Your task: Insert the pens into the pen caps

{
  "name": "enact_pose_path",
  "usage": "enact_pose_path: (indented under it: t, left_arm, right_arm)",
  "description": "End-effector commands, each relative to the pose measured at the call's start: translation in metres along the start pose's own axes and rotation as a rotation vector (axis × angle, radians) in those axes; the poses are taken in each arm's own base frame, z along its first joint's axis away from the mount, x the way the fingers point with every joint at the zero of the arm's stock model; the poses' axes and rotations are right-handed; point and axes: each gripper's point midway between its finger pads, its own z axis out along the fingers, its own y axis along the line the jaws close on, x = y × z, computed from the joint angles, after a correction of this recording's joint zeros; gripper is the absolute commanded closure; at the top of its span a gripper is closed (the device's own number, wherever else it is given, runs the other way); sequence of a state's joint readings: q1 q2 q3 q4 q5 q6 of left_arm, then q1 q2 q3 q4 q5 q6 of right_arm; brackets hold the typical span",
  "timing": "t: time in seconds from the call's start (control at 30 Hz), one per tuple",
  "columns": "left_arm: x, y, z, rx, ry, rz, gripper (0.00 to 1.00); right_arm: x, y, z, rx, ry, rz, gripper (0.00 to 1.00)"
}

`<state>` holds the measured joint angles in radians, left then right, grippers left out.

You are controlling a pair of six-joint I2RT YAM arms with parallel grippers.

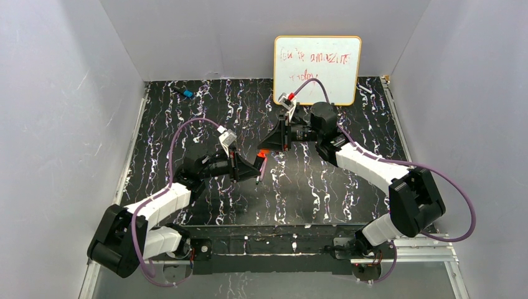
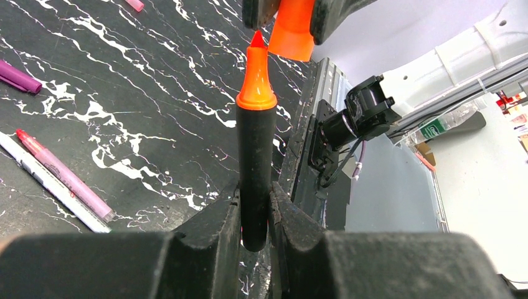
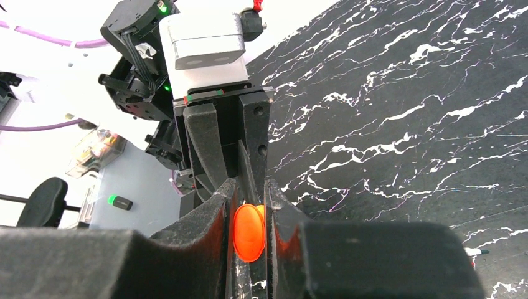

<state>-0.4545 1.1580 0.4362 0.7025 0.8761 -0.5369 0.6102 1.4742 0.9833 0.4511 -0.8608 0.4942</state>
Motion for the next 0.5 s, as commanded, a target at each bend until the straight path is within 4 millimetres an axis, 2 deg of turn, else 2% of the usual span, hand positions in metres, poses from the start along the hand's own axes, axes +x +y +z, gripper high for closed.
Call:
enact_pose_path:
  t: [0.0,0.23,0.47]
  left_arm:
    - [-0.0012,-0.0054,0.0008,0.029,0.001,0.019,1.00]
    - [-0.0012,-0.0059,0.0008,0.031,0.001,0.018,1.00]
    - [-0.0023,-0.0067,0.0004,0.031,-0.003,0.023,1.00]
  right_arm:
    - [-0.0198,0.0045,-0.0023,0.019,-0.072,-0.090,0.99]
    - [-0.0226,0.0021,-0.0018,0.025,-0.085,-0.104,0.99]
    - [-0.0128,0.0037,0.0023,-0.023,-0.032,-0.048,0.99]
